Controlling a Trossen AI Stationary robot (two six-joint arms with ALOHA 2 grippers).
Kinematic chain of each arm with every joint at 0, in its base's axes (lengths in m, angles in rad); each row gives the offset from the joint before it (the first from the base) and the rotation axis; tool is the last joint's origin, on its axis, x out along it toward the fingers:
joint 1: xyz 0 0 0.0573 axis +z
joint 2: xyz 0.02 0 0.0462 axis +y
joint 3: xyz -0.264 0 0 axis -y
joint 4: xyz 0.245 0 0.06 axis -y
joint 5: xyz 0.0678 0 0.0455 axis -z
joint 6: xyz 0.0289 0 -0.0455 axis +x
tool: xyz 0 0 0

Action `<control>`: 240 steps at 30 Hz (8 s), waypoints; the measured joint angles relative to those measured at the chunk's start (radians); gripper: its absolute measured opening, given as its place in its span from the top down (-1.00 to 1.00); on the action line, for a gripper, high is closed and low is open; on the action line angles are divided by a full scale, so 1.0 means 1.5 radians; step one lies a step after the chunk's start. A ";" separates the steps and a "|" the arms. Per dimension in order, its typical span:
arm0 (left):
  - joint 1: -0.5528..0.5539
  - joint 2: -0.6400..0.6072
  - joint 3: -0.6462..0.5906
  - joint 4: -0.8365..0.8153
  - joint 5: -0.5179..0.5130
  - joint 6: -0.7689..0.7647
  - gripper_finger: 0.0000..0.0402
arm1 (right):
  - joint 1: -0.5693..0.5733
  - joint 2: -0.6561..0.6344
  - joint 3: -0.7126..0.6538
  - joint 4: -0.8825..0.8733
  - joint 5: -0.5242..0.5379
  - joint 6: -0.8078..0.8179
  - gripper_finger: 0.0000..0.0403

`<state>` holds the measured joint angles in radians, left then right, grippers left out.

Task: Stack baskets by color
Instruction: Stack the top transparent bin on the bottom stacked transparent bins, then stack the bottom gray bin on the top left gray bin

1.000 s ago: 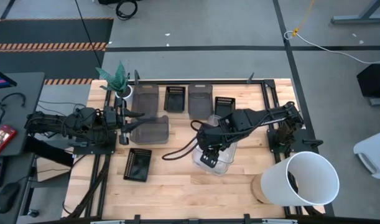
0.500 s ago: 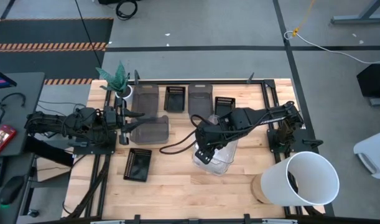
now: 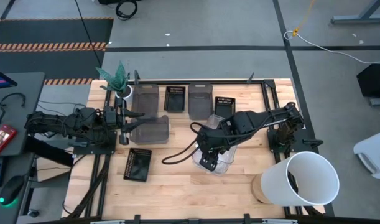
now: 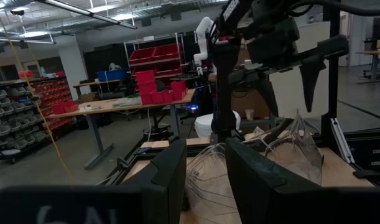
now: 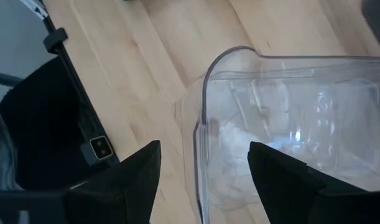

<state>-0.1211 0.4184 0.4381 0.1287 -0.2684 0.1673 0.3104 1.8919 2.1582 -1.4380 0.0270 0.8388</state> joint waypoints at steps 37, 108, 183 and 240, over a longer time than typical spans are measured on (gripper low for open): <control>0.000 0.000 0.000 0.000 0.000 0.000 0.41 | -0.023 0.004 -0.151 0.053 -0.128 -0.014 0.04; -0.001 0.000 0.003 -0.034 0.037 -0.209 0.41 | -0.010 0.003 -0.080 -0.088 -0.050 -0.005 0.96; 0.000 0.162 0.002 -0.165 0.122 -0.369 0.41 | 0.048 -0.229 -0.412 0.326 0.232 -0.228 -0.05; 0.144 0.741 0.392 -0.543 0.188 -0.613 0.08 | 0.109 -0.340 -0.625 0.605 0.415 -0.474 -0.04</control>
<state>0.0944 1.5301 1.0265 -0.6853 0.0138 -0.7526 0.4732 1.3823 1.2209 -0.5302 0.6490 0.1272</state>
